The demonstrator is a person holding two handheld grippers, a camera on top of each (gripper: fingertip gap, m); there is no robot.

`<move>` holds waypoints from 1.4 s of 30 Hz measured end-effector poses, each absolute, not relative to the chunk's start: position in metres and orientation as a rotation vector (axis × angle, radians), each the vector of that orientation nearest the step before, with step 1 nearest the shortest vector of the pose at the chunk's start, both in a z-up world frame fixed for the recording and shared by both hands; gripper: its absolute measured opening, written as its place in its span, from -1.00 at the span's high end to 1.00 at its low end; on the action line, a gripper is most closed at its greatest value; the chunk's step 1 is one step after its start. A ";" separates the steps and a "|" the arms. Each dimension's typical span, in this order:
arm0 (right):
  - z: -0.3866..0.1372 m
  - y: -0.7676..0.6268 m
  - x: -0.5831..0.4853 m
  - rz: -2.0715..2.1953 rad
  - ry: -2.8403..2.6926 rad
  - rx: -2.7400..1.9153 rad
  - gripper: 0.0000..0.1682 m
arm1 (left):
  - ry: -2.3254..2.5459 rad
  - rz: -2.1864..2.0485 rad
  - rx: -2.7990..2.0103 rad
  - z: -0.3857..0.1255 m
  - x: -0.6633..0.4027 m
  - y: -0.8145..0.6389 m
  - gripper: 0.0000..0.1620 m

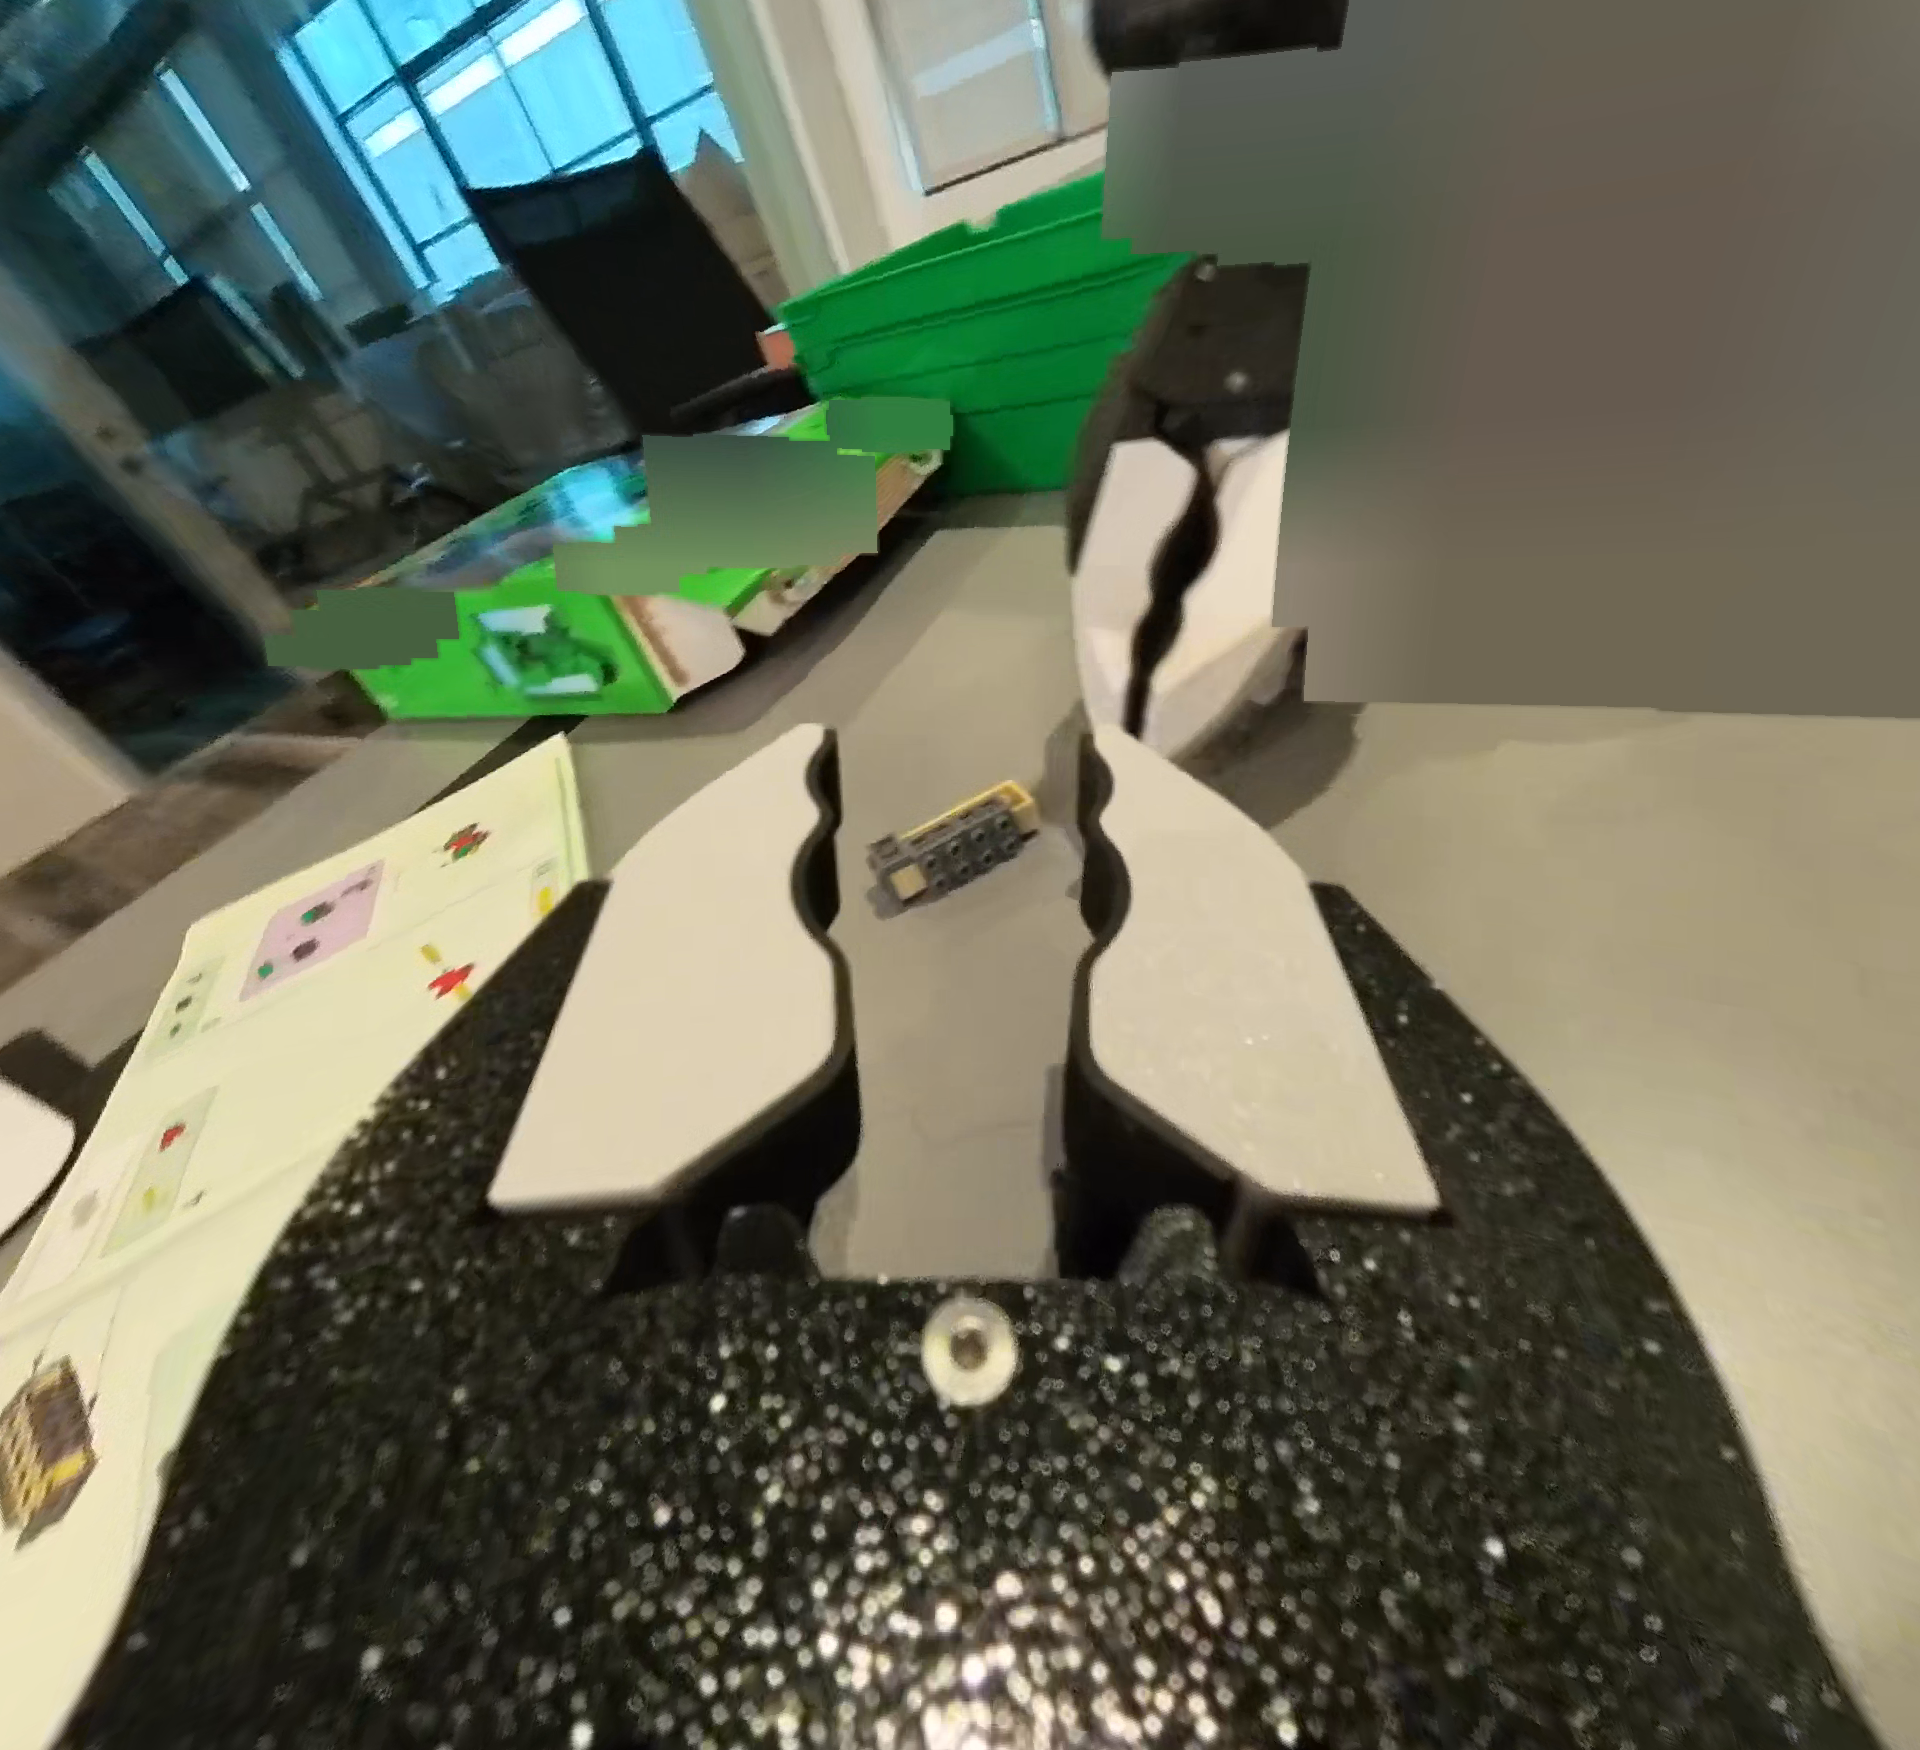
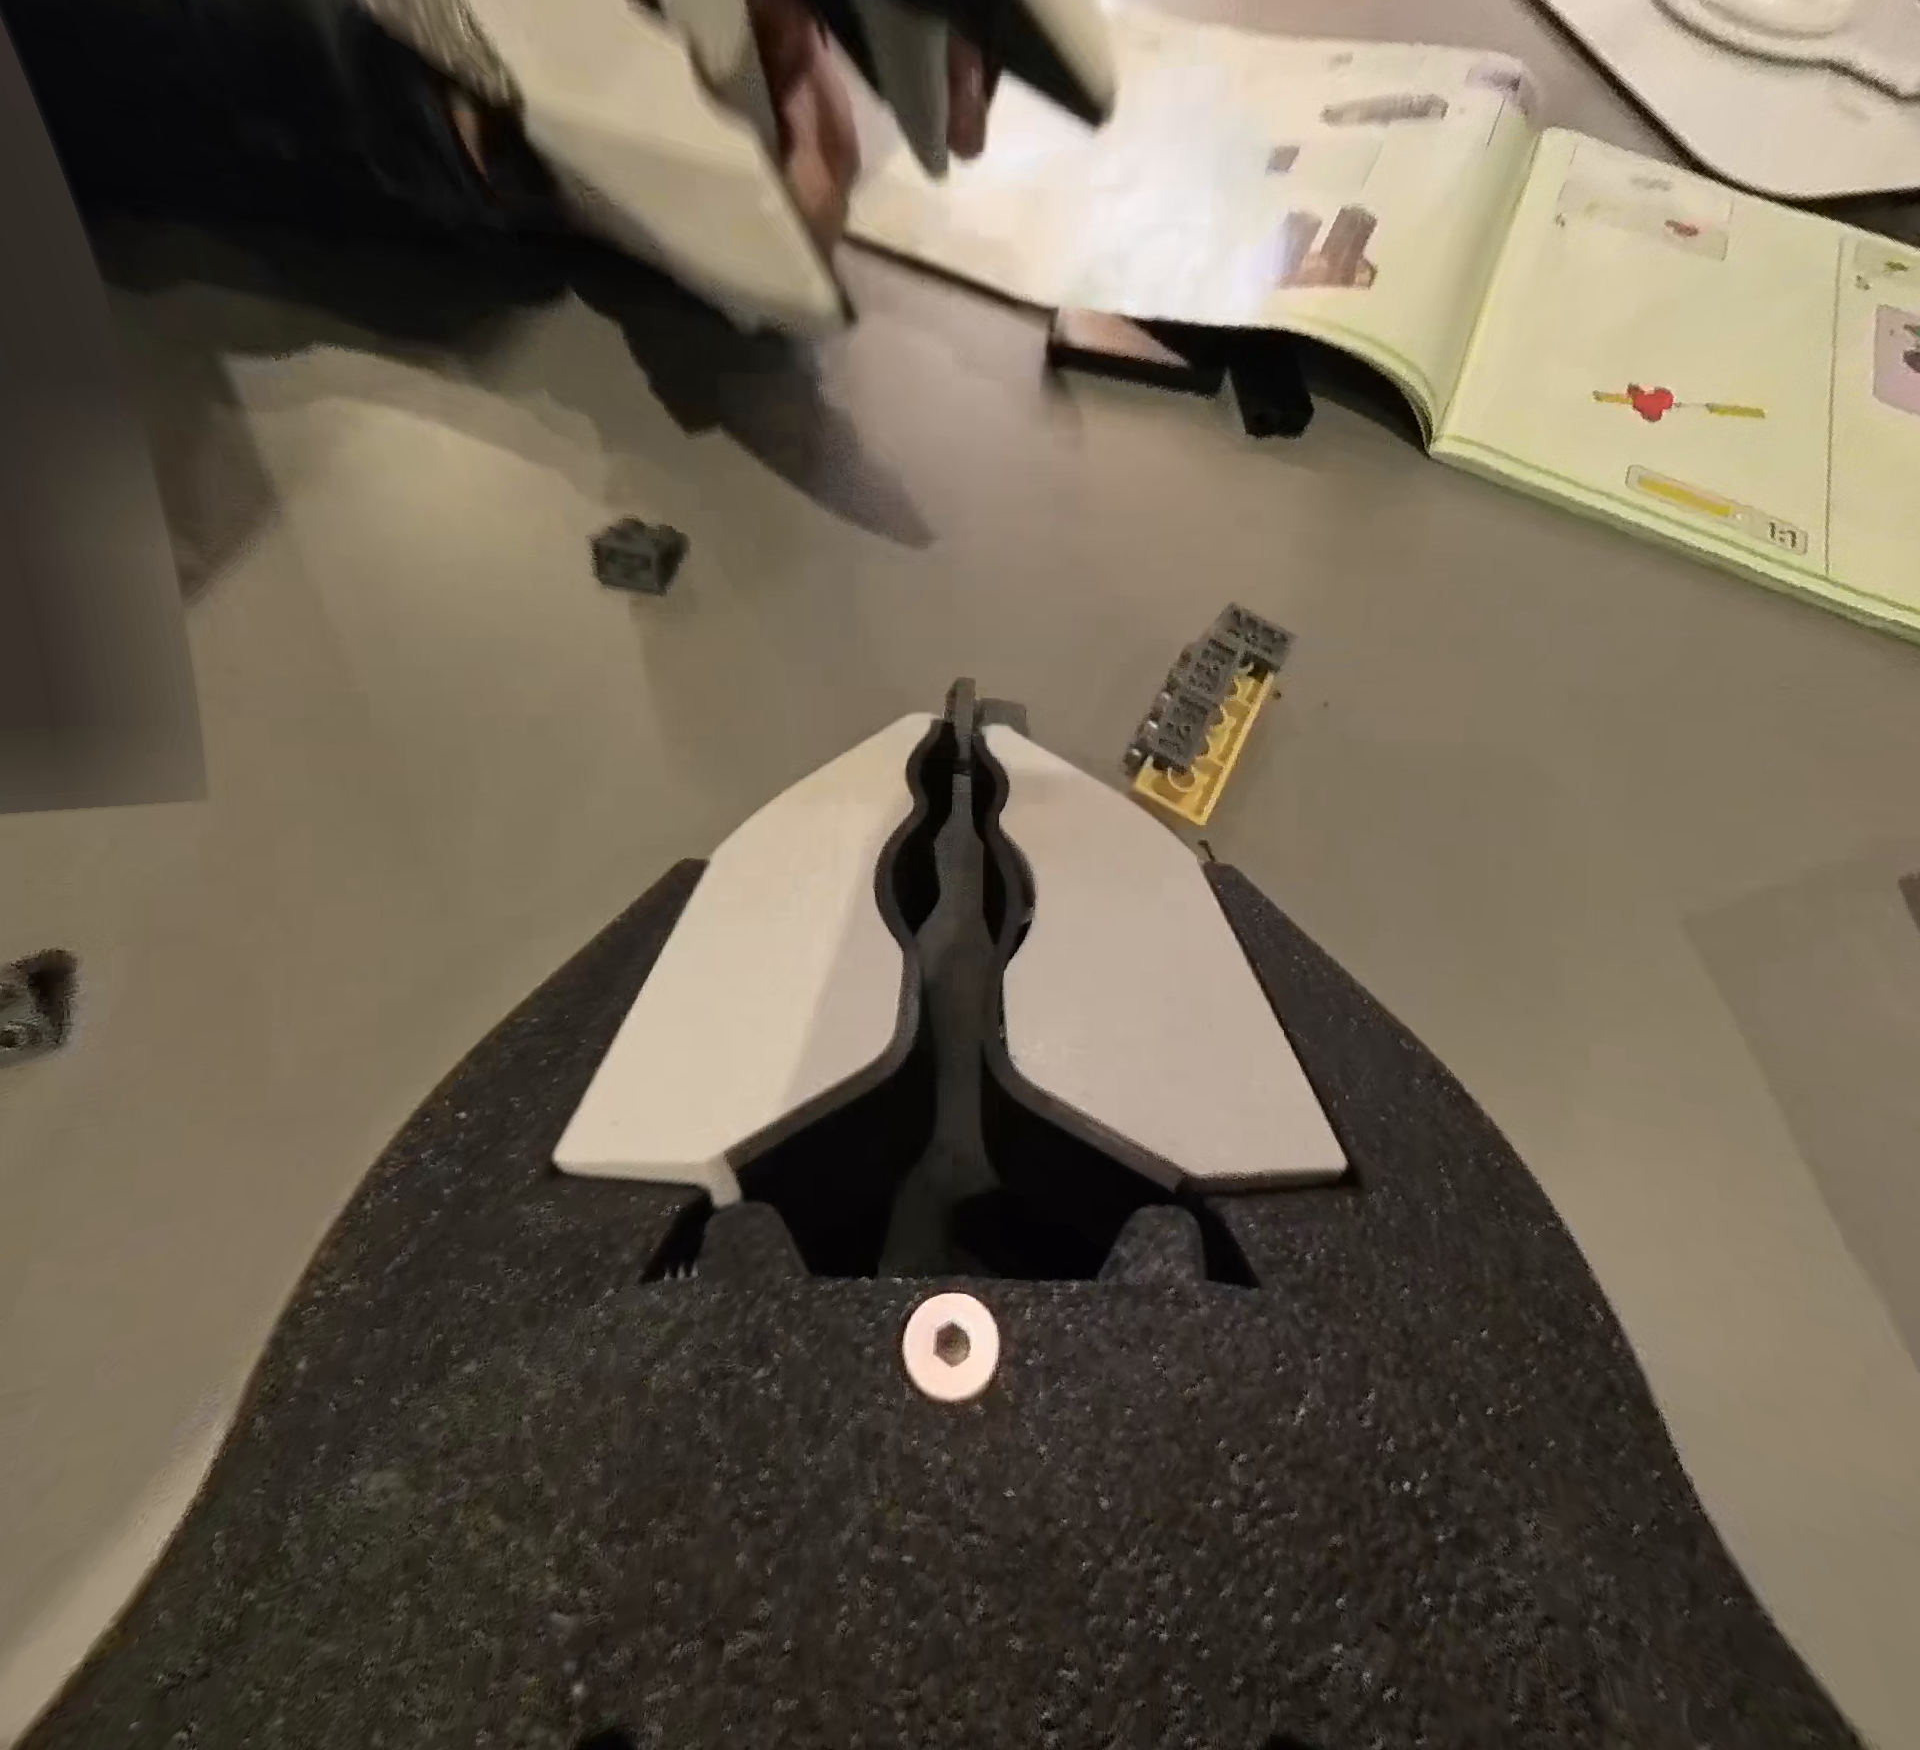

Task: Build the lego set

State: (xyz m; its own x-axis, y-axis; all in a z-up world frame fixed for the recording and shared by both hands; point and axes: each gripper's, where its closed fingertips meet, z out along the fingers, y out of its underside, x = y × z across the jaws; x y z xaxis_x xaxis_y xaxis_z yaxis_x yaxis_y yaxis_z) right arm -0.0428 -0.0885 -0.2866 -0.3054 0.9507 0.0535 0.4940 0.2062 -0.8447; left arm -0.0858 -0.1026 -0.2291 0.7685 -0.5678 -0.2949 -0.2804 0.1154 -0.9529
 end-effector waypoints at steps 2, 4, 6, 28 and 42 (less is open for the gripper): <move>-0.277 -0.093 -0.043 1.103 -1.858 -1.331 0.98 | 0.817 -0.230 -1.471 -0.235 -0.075 -0.107 0.47; -0.268 -0.098 -0.044 1.208 -1.829 -1.319 0.98 | 0.895 -0.205 -1.466 -0.241 -0.067 -0.111 0.49; -0.259 -0.103 -0.044 1.303 -1.800 -1.301 0.98 | 0.963 -0.181 -1.450 -0.246 -0.060 -0.114 0.53; -0.232 -0.102 -0.056 1.481 -1.596 -1.285 0.77 | 0.798 0.002 -1.522 -0.240 -0.075 -0.098 0.97; -0.233 -0.084 -0.104 0.970 -1.226 -1.520 0.73 | 0.665 0.344 -1.617 -0.240 -0.105 -0.083 0.97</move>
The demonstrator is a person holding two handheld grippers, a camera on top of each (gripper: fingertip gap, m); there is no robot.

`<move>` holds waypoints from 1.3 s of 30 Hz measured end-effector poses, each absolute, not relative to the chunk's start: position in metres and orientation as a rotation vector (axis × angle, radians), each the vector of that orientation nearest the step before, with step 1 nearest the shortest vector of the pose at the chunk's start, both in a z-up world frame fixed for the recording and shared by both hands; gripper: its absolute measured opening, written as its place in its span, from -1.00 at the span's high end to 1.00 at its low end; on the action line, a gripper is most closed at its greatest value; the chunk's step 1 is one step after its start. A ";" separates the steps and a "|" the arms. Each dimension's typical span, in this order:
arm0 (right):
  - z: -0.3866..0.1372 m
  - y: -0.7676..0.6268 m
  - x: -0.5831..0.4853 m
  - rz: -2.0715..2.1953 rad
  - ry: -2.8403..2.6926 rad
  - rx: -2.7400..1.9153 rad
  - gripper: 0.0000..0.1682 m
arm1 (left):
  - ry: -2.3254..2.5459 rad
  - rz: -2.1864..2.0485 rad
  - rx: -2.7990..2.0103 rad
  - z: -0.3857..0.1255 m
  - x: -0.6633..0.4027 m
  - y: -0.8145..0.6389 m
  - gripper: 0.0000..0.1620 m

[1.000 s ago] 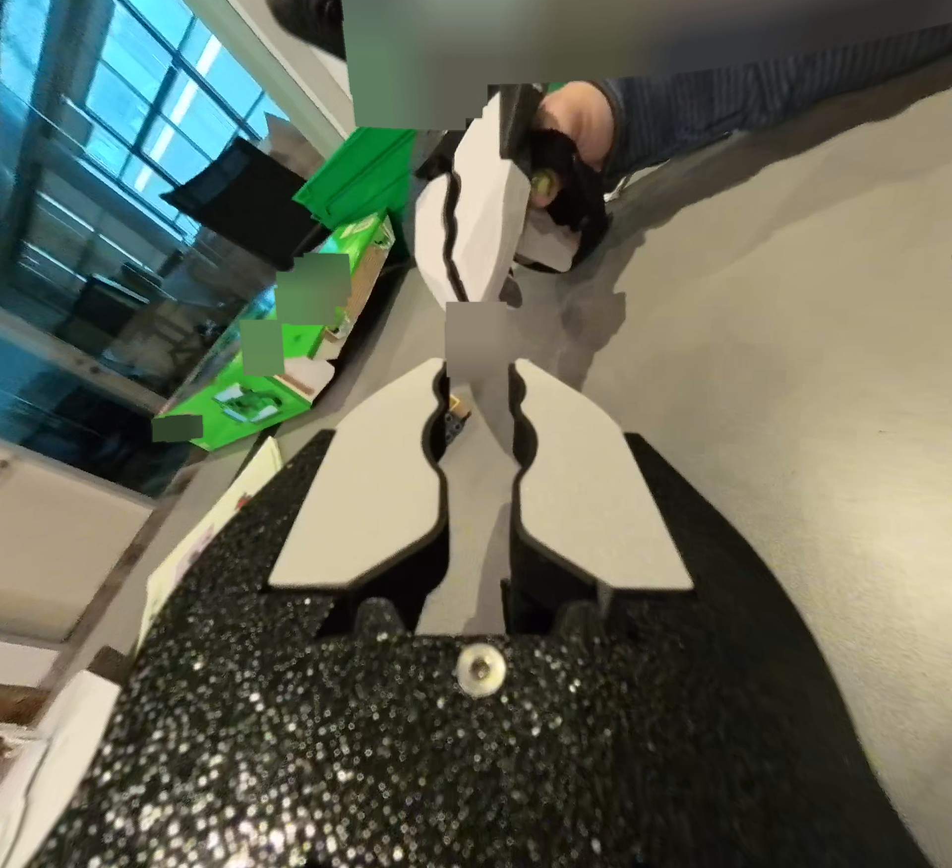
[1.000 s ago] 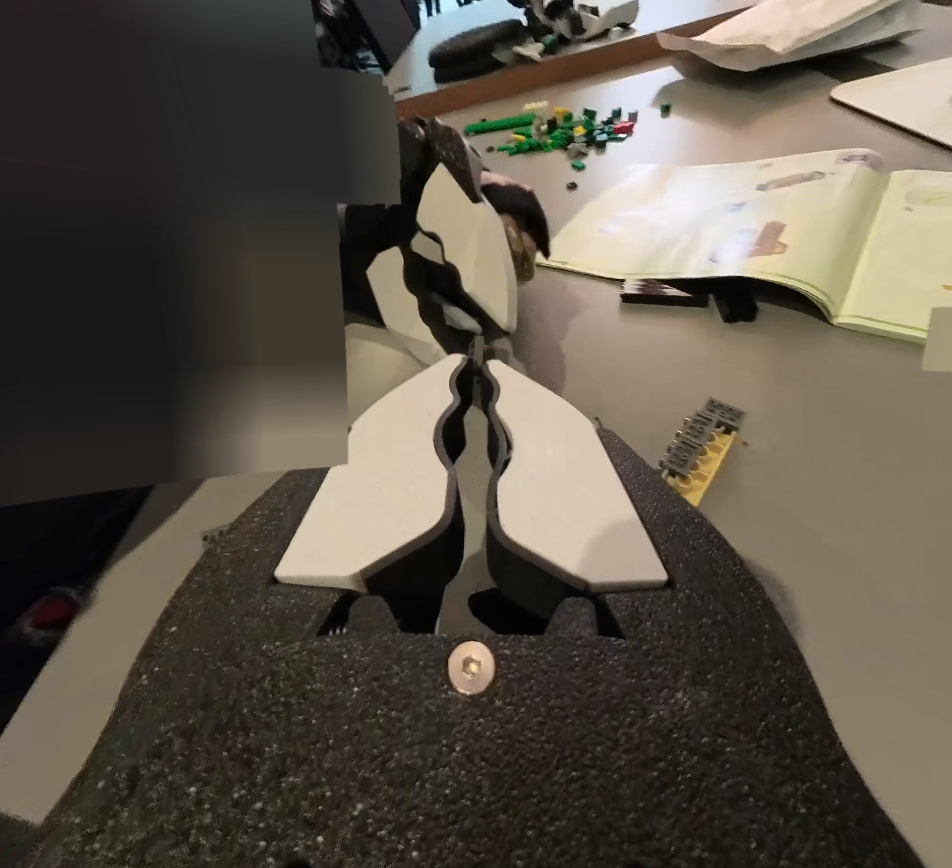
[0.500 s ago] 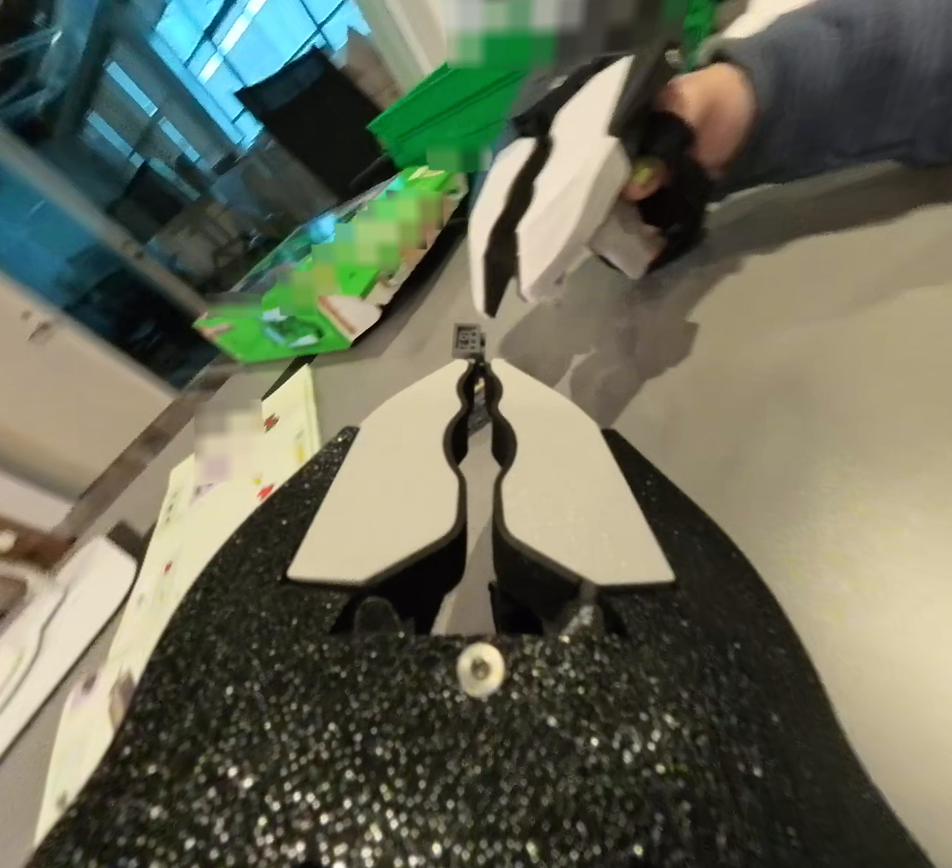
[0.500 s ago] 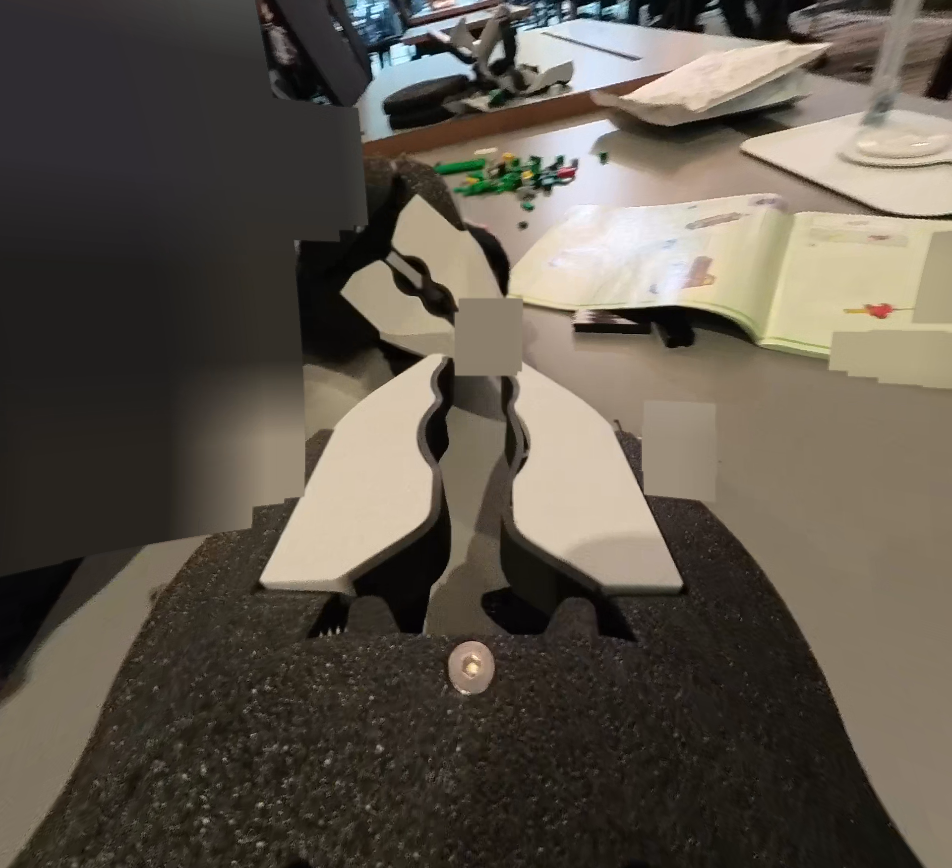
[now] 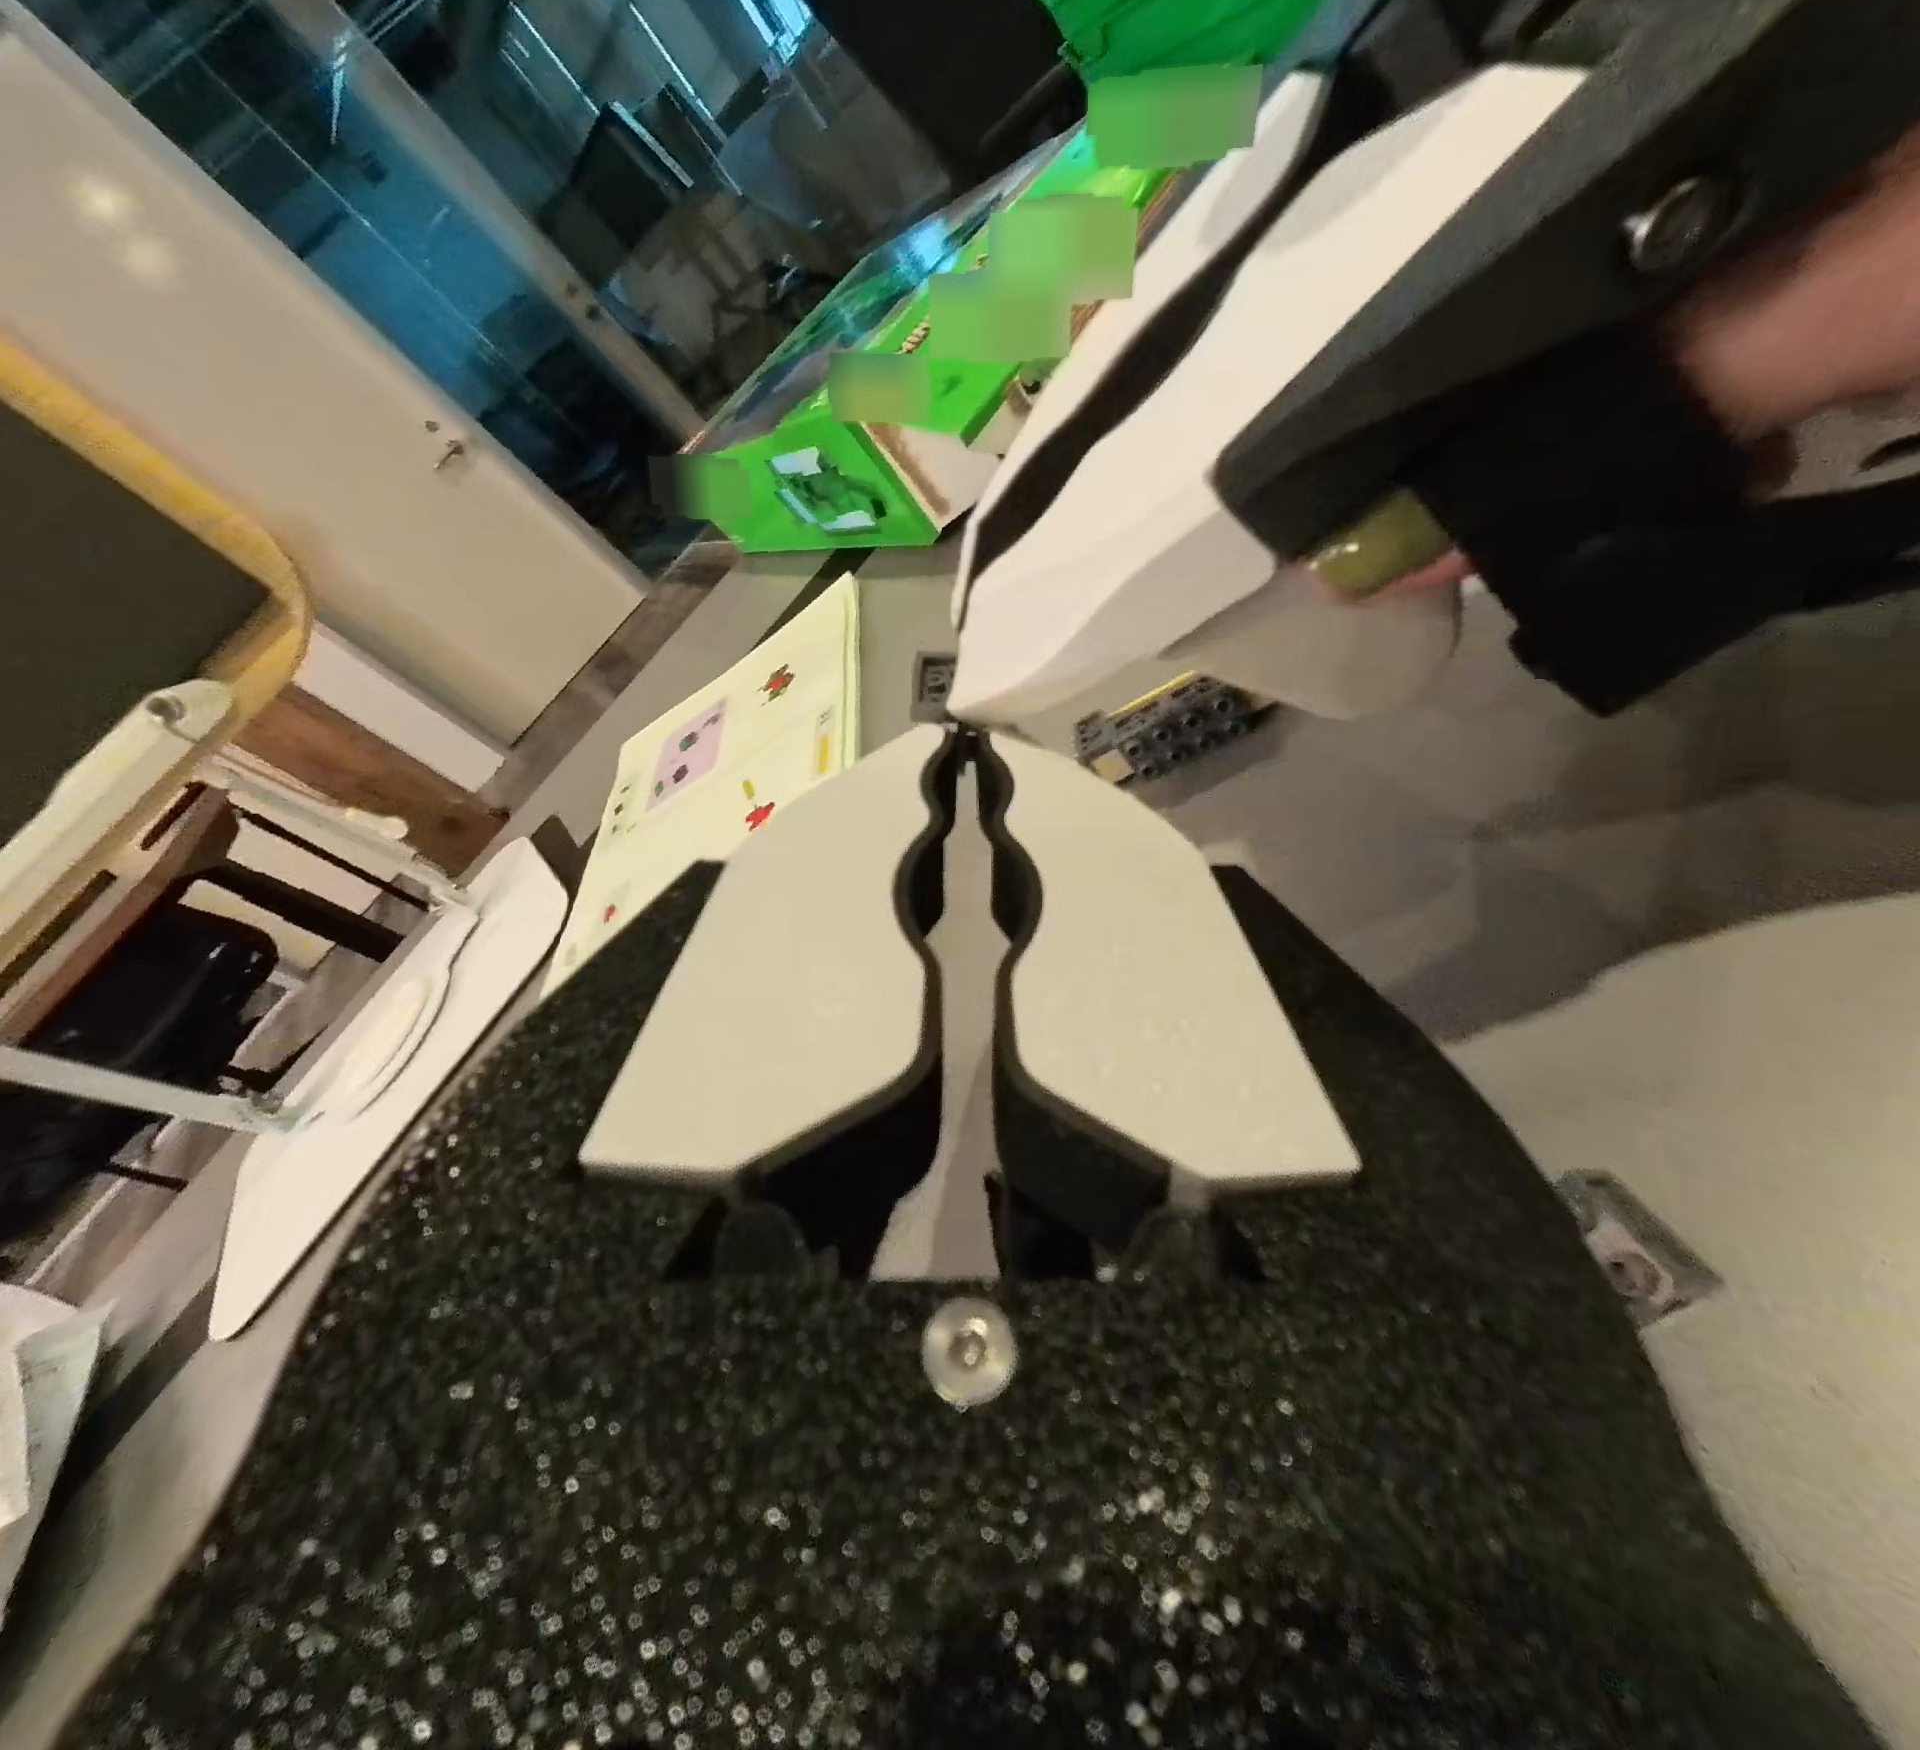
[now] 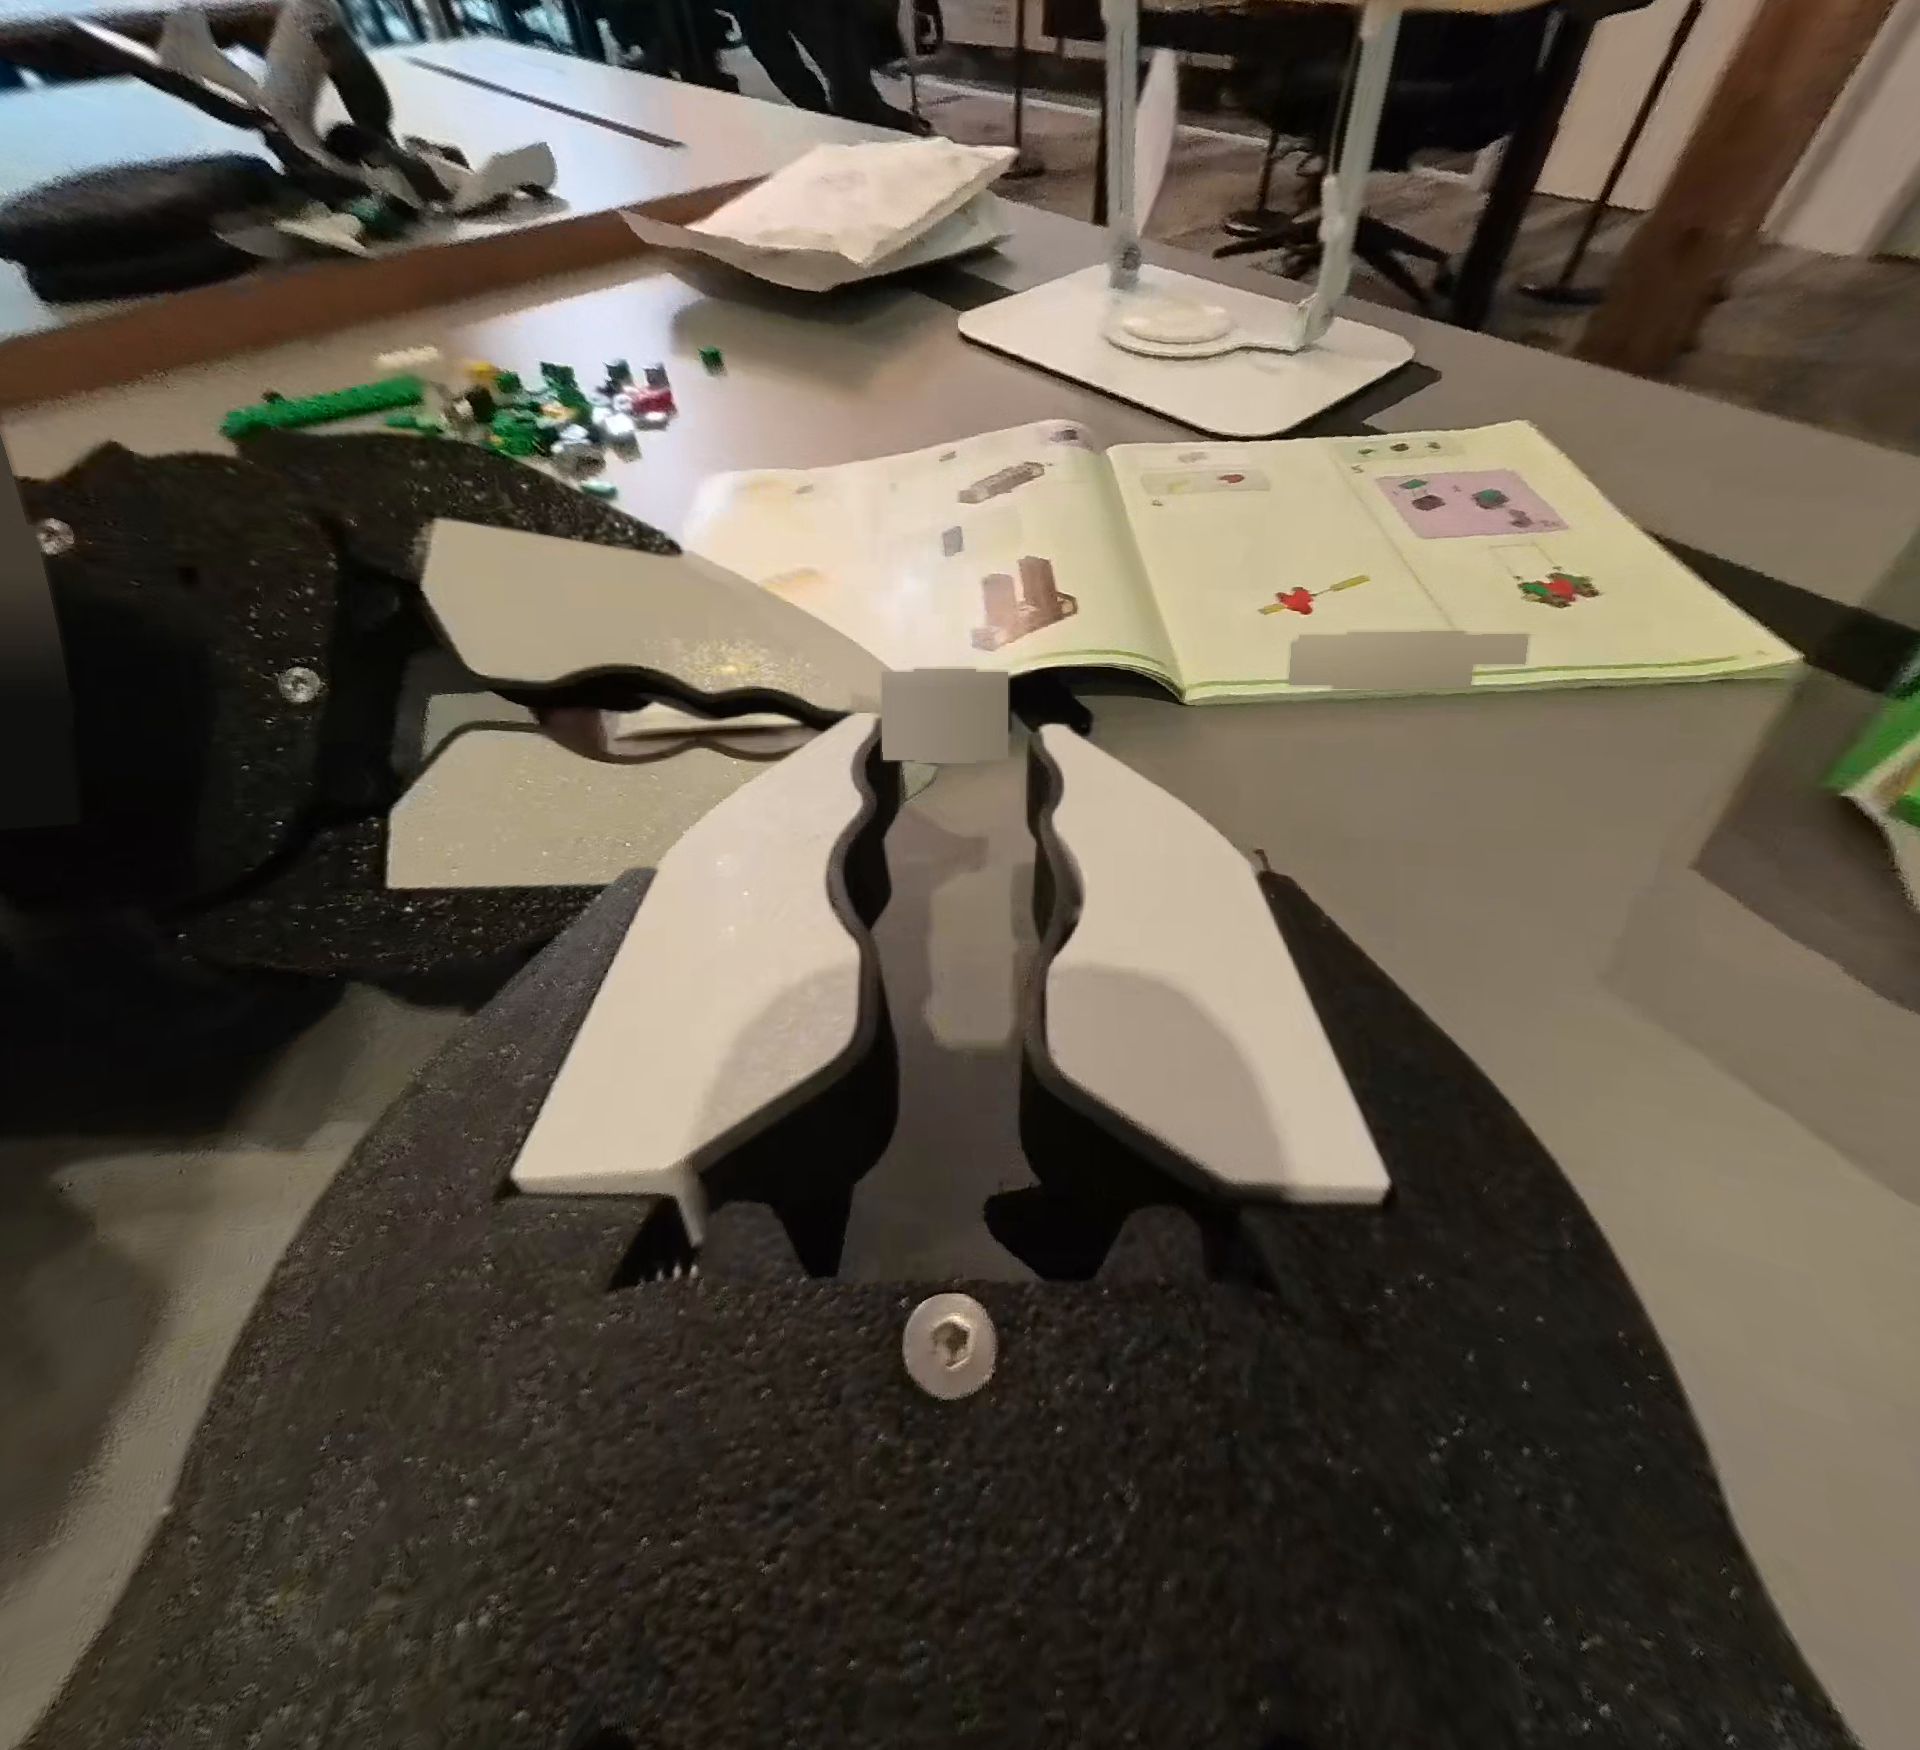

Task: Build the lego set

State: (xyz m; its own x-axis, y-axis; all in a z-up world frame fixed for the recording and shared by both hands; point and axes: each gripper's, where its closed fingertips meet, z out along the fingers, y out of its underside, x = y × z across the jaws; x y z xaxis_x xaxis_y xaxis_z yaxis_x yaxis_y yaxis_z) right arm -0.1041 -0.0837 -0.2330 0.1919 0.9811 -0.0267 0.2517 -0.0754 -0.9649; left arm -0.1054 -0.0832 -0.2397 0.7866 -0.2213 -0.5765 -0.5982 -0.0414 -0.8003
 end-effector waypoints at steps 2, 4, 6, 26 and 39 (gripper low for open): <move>-0.233 -0.086 -0.104 0.957 -1.252 -1.515 0.77 | 0.683 0.359 -1.612 -0.240 -0.105 -0.083 0.97; -0.234 -0.089 -0.104 1.018 -1.267 -1.537 0.81 | 0.703 0.368 -1.600 -0.240 -0.103 -0.084 0.97; -0.234 -0.091 -0.103 1.122 -1.265 -1.560 0.78 | 0.736 0.369 -1.576 -0.240 -0.100 -0.085 0.97; -0.224 -0.126 -0.055 1.931 -1.547 -1.434 0.81 | 1.062 0.222 -1.216 -0.227 -0.060 -0.120 0.72; -0.221 -0.132 -0.059 1.988 -1.535 -1.407 0.80 | 1.062 0.355 -1.182 -0.222 -0.055 -0.121 0.96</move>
